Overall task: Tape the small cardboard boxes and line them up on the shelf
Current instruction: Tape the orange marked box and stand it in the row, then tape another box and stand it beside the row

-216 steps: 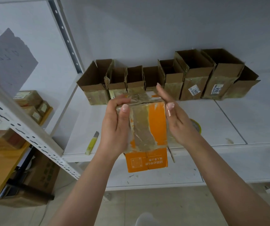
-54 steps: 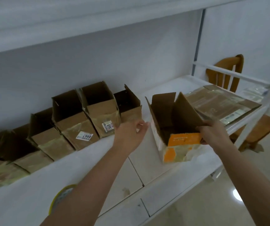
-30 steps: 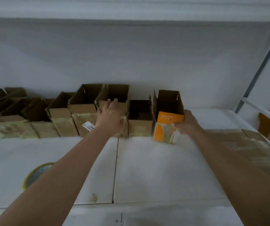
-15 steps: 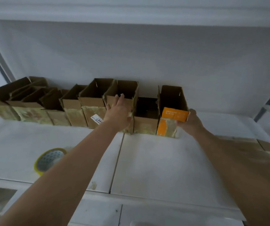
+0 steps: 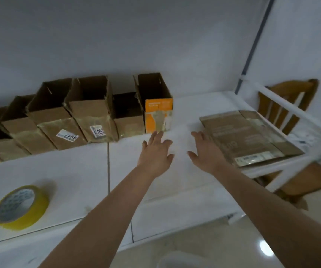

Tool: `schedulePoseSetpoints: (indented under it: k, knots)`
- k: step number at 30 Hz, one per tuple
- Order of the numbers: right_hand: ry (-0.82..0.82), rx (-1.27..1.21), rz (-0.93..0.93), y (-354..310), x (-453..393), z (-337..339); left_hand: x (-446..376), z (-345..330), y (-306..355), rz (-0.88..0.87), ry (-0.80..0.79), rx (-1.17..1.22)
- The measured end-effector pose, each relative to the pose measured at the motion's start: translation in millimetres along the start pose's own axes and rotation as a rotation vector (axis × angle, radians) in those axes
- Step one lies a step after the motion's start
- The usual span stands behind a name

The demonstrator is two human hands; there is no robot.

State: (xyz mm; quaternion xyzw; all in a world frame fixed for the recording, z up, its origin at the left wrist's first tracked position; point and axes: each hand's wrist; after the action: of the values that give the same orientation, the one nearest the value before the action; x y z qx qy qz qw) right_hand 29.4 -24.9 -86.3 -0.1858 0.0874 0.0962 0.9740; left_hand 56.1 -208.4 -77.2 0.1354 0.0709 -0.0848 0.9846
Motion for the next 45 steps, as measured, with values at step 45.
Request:
schedulePoseSetpoints:
  k: [45]
  knots:
    - [0.040, -0.229, -0.708, 307, -65, 65, -102, -56, 188, 0.598, 0.375, 0.784]
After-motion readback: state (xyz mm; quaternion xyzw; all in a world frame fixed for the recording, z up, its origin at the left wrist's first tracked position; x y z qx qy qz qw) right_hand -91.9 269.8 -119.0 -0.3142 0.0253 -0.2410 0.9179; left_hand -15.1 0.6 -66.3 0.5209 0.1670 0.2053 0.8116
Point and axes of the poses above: each hand's wrist, its own x-axis away from the middle knuckle, its own z-axis out of the back of the hand, y = z × x, and after that the axes turned 10 degrees about y, right-handed
